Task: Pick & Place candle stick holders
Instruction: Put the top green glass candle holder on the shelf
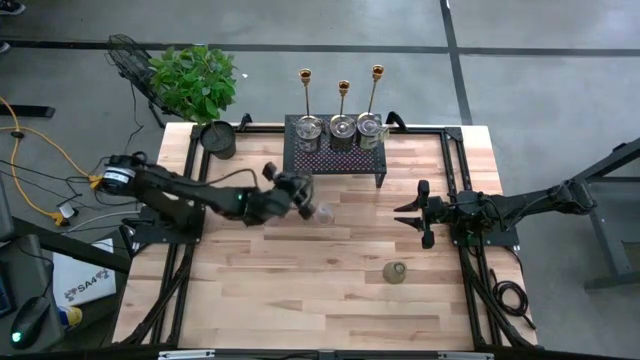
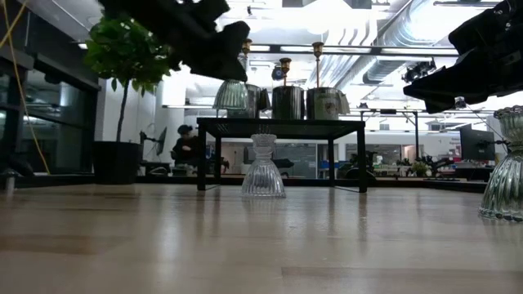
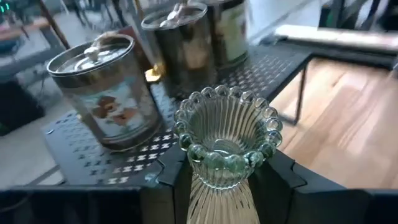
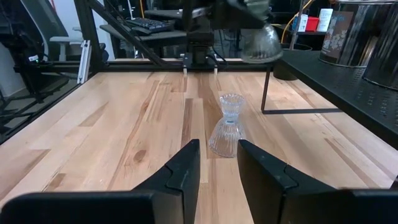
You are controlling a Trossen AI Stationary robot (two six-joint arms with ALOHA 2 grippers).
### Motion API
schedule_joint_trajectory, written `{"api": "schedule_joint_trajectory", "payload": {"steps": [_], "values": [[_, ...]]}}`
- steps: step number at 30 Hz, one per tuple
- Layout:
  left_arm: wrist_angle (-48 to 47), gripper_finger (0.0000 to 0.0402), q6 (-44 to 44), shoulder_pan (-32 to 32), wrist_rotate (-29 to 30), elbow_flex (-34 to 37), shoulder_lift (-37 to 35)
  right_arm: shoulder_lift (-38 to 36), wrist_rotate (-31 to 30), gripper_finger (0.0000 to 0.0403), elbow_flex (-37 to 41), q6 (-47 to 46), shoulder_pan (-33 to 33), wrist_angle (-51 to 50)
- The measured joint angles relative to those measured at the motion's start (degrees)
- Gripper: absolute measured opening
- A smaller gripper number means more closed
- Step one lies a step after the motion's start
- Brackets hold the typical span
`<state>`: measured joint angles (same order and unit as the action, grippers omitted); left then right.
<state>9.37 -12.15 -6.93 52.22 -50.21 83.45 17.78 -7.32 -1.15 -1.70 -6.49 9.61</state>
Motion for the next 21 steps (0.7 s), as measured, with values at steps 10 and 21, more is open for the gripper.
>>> {"api": "schedule_joint_trajectory", "payload": {"steps": [10, 21], "values": [[-16.4, 0.0124, -8.9, 9.4, -8.0, -7.3, -0.8, 0.0, 0.0, 0.0099, 0.0, 0.0, 0.0, 0.0], [-17.2, 0.0121, -9.9, 13.5, -9.3, -7.3, -0.8, 0.0, 0.0, 0.0099, 0.0, 0.0, 0.0, 0.0]]}}
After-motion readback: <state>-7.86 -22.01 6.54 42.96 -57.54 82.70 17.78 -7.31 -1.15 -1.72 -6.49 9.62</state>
